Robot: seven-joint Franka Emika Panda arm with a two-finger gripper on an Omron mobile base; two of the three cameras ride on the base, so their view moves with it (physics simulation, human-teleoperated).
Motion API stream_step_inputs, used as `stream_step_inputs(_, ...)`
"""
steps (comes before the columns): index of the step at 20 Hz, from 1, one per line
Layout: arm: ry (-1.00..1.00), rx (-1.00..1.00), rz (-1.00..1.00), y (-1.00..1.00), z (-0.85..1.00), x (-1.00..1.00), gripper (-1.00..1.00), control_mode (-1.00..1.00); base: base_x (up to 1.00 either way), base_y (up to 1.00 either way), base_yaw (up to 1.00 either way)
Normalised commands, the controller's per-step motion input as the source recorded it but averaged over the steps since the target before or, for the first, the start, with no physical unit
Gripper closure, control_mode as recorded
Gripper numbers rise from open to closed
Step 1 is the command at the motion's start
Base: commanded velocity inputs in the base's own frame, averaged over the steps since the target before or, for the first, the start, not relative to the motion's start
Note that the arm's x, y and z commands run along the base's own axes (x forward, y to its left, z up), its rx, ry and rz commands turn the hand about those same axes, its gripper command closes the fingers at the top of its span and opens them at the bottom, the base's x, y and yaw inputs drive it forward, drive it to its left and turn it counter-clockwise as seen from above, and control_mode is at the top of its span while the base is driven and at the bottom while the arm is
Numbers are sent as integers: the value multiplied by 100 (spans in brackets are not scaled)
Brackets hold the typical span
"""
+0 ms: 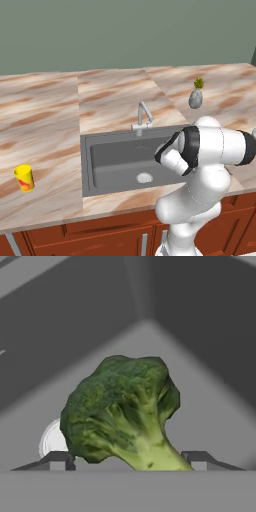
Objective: Remove the kiwi and broccoli from the sink. Then move the bowl and cup from the counter to the sink for washing.
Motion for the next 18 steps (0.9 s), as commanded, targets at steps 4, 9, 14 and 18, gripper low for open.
stream_step_inputs(4, 1, 0, 0, -12, 50, 2, 100, -100, 0, 0, 0)
stream_step_inputs(9, 6, 0, 0, -11, 58, 9, 100, -100, 0, 0, 0)
stream_step_inputs(14, 13, 0, 0, -10, 58, 16, 100, -100, 0, 0, 0)
stream_step_inputs(18, 17, 0, 0, -4, 59, 18, 100, -100, 0, 0, 0)
